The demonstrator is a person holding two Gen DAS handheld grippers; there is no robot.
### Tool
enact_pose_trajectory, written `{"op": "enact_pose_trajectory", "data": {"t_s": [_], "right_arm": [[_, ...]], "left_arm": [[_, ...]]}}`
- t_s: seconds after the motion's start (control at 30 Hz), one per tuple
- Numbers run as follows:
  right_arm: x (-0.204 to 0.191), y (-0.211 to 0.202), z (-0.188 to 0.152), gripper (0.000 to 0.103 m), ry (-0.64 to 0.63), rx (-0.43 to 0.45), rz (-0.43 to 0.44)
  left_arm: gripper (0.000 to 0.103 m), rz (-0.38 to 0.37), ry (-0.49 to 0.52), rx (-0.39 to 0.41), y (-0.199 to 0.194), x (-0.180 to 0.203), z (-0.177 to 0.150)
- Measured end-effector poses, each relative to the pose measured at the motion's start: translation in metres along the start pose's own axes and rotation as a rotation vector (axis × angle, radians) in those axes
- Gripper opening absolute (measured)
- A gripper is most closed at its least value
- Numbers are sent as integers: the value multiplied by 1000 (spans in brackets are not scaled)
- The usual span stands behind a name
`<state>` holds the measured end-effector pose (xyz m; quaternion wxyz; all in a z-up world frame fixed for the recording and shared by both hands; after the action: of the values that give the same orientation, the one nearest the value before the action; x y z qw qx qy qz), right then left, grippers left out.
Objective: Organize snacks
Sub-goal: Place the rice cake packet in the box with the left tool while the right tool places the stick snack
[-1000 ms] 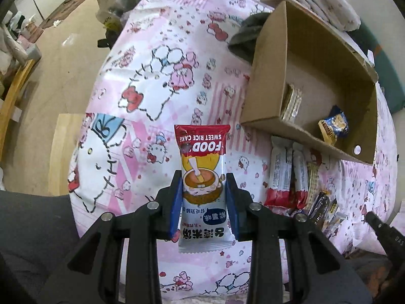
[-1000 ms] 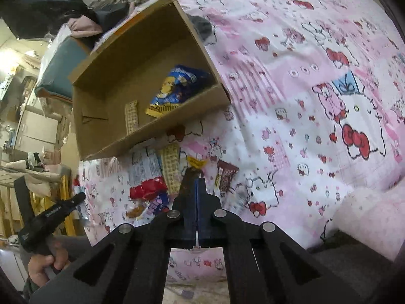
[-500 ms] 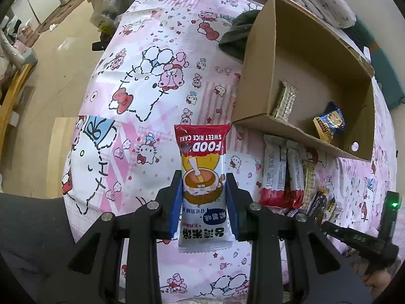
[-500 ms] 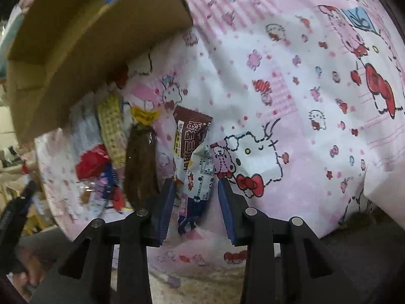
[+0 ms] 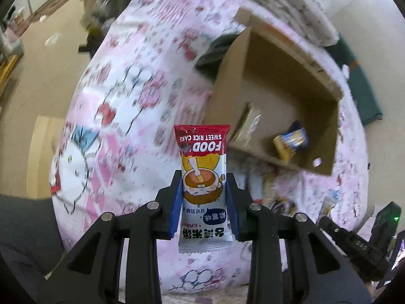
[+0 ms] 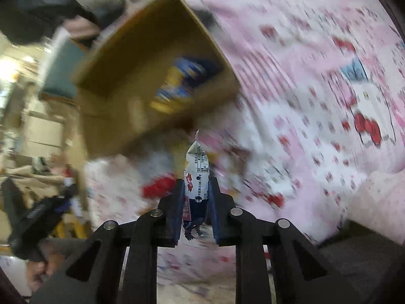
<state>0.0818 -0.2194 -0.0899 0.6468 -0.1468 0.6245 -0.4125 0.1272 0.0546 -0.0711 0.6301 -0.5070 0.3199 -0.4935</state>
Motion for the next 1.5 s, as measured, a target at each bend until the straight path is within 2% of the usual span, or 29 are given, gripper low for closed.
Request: {"op": "enact_pose_trajectory", "data": {"t_s": [0.03, 0.13, 0.3, 0.47, 0.63, 0.77, 0.87, 0.97, 1.23, 1.5], "right_arm": [[-15, -5, 8, 20, -24, 21, 48], [-42, -16, 26, 20, -77, 56, 107], [-81, -17, 57, 20, -174, 88, 149], [-93, -3, 85, 20, -201, 88, 161], [-89, 23, 101, 20, -222, 78, 165], [-73, 45, 100, 20, -195, 60, 157], [-65, 57, 100, 20, -186, 39, 144], [-65, 64, 100, 20, -212, 36, 140], [-48, 86, 99, 20, -185, -5, 115], [-52, 86, 103, 23, -172, 2, 142]], "left_arm": [[28, -10, 12, 25, -8, 6, 7], [28, -17, 49, 83, -25, 19, 23], [28, -17, 88, 123, -35, 34, 47], [28, -12, 126, 138, -29, 52, 69], [28, -48, 198, 106, -5, 81, 79], [28, -47, 256, 139, 18, 97, 79], [28, -76, 265, 107, 32, 103, 73], [28, -66, 277, 121, 40, 108, 72], [28, -10, 368, 188, 44, 122, 66], [28, 5, 364, 213, 44, 121, 68]]}}
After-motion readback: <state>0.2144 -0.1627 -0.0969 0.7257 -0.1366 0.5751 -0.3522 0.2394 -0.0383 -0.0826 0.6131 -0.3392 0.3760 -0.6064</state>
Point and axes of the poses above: each gripper's, at about its wrist camera, not at the fingertips, and y roughly the way its jaws point, x to its right, z to its top, the point moved 8 cm from there along y, roughly the way its jaws point, and after that the axes turned 14 degrees about z, right-handed, at the moved point
